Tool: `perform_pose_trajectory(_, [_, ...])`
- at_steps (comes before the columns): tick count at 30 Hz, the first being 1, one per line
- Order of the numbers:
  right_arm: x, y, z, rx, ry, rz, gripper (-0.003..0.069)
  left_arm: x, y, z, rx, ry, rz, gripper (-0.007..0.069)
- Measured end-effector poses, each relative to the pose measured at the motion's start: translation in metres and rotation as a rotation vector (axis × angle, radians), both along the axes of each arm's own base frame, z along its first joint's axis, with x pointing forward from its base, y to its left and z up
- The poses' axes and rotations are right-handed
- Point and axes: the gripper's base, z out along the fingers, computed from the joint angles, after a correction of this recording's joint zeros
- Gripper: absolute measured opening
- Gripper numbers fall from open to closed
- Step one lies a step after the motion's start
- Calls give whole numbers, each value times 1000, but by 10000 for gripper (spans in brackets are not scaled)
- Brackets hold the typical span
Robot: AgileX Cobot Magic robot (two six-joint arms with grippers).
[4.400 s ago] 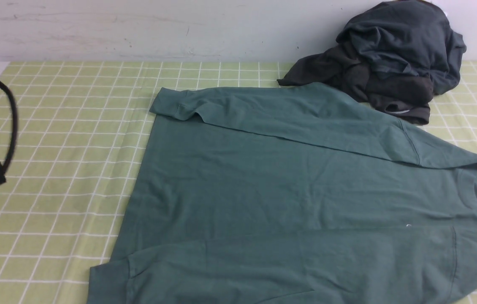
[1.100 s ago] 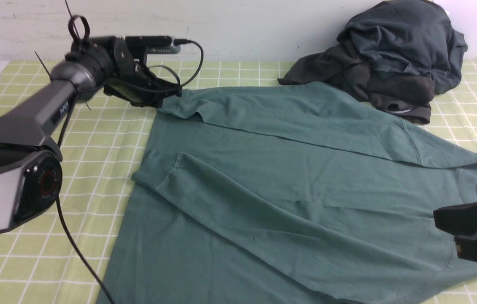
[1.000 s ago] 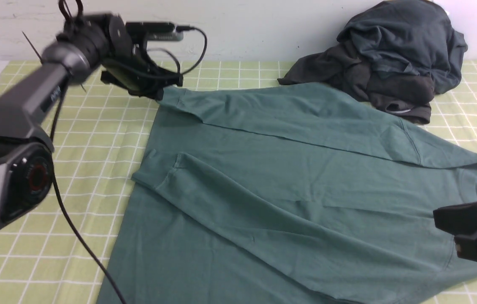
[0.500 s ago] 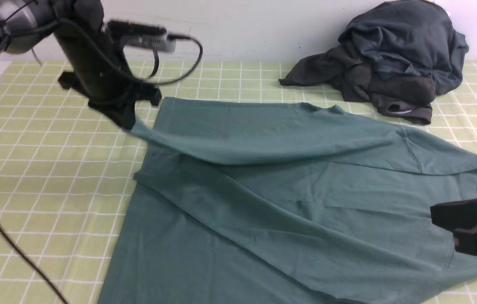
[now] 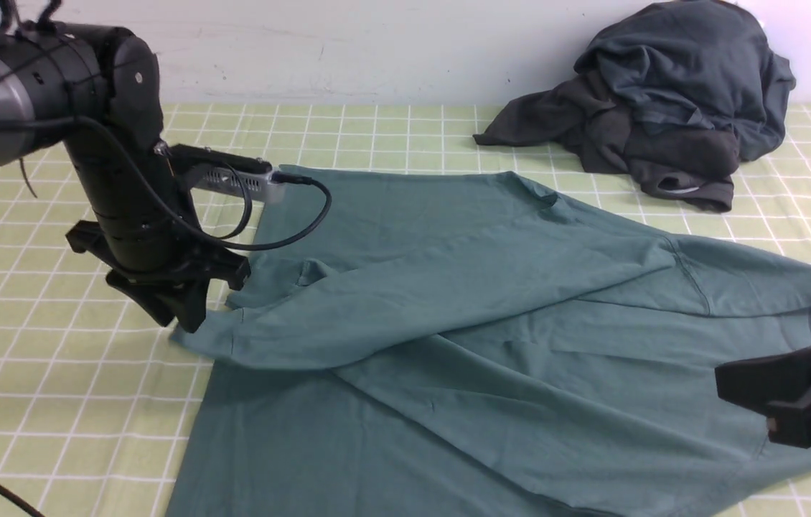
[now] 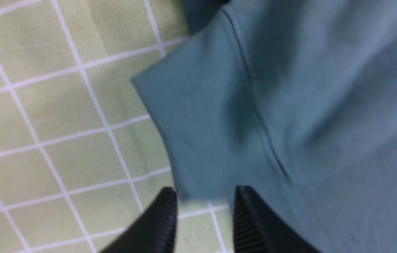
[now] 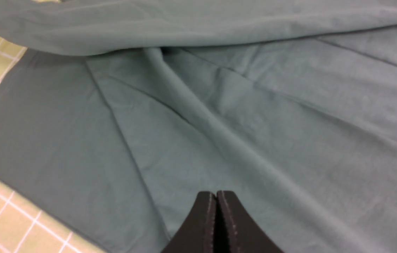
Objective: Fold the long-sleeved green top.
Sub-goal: Use the left arm to drag and drop the cuff onto the cuff closest to the left arm, then use both arms simultaneously to clamp the lower edge of the clothing fabric
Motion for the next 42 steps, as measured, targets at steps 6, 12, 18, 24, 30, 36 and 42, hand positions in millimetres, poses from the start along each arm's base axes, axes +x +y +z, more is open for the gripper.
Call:
perform_pose_trajectory(6, [-1,1,0,13,8,6,-10,-65,-18,18,-4,-19,-196,379])
perform_pose_trajectory(12, [-1,3,1,28,6,20,-10,-135,-36,-30,11,-27,-798,388])
perform_pose_trajectory(18, [-2,5,2,47,0,41,-10,-161,-26,-84,49,-18,-1132,388])
perform_pose_trajectory(24, [-4,10,2,51,0,78,-10,-158,-26,-100,80,-78,-1189,353])
perform_pose_trajectory(30, [-7,18,2,29,-17,157,-10,-157,-27,-100,80,-76,-1186,167])
perform_pose_trajectory(36, [-10,24,2,9,-33,226,-10,-157,-26,-91,82,-138,-1067,12])
perform_pose_trajectory(42, [-17,35,4,-8,-61,361,-10,-162,-24,-68,60,-227,-865,0])
